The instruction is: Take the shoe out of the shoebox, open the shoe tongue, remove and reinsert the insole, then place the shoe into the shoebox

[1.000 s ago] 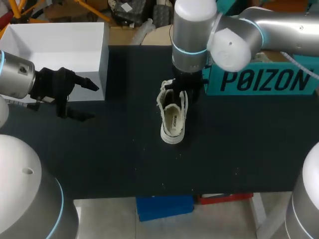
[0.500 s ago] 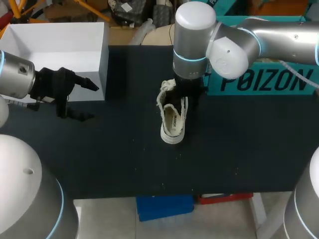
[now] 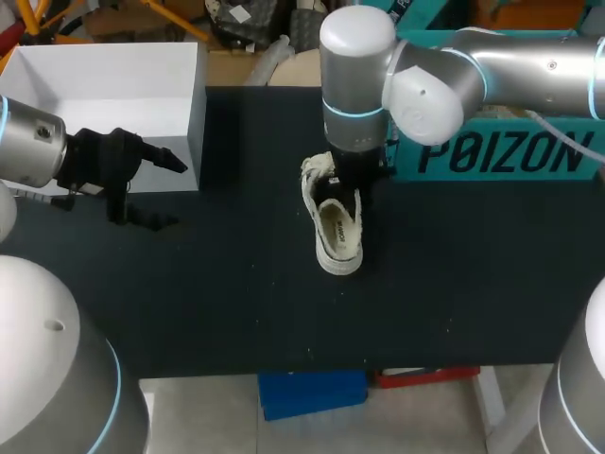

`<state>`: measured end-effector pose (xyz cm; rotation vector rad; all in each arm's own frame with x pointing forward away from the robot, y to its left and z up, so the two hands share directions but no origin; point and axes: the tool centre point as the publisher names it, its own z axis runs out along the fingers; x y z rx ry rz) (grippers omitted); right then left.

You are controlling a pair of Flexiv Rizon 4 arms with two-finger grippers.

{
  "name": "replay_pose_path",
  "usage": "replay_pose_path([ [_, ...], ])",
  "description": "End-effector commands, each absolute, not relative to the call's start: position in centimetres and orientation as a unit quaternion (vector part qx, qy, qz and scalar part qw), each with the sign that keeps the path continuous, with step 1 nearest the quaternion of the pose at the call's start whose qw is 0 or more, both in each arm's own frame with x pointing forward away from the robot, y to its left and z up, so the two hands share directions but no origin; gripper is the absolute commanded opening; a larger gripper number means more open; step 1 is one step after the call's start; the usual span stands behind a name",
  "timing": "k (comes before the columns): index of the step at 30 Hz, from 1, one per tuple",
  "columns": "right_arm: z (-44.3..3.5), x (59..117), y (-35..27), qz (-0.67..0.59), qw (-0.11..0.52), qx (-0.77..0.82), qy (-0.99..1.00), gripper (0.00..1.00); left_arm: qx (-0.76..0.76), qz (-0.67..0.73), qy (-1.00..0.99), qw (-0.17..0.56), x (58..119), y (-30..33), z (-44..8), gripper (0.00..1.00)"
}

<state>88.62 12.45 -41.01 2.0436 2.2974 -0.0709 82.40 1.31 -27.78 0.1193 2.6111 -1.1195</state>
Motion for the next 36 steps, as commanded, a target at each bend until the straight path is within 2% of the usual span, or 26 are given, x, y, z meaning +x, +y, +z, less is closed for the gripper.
replay_pose_path([
  [1, -38.9, 88.5, 12.5, -0.041, 0.037, 0.657, 0.752, 0.00, 0.041, -0.388, 0.908, 0.151, 82.3, 1.2, -27.9, 1.00],
  [5, -35.3, 88.6, 12.2, -0.028, 0.056, 0.613, 0.787, 0.00, 0.041, -0.388, 0.908, 0.151, 82.3, 1.2, -27.9, 1.00],
  [8, -31.1, 88.8, 12.3, -0.033, 0.106, 0.523, 0.845, 0.00, 0.041, -0.388, 0.908, 0.151, 82.3, 1.2, -27.9, 1.00],
  [14, -21.2, 88.7, 12.2, -0.037, 0.205, 0.263, 0.942, 0.00, 0.041, -0.388, 0.908, 0.151, 82.3, 1.2, -27.9, 1.00],
  [15, -19.3, 88.5, 12.2, -0.040, 0.213, 0.177, 0.960, 0.00, 0.041, -0.388, 0.908, 0.151, 82.3, 1.2, -27.9, 1.00],
  [17, -17.0, 87.9, 12.2, -0.026, 0.184, 0.065, 0.980, 0.00, 0.041, -0.388, 0.908, 0.151, 82.3, 1.2, -27.9, 1.00],
  [36, -17.0, 87.9, 12.2, -0.026, 0.184, 0.065, 0.980, 0.00, 0.041, -0.388, 0.908, 0.151, 82.3, 1.2, -27.9, 1.00],
])
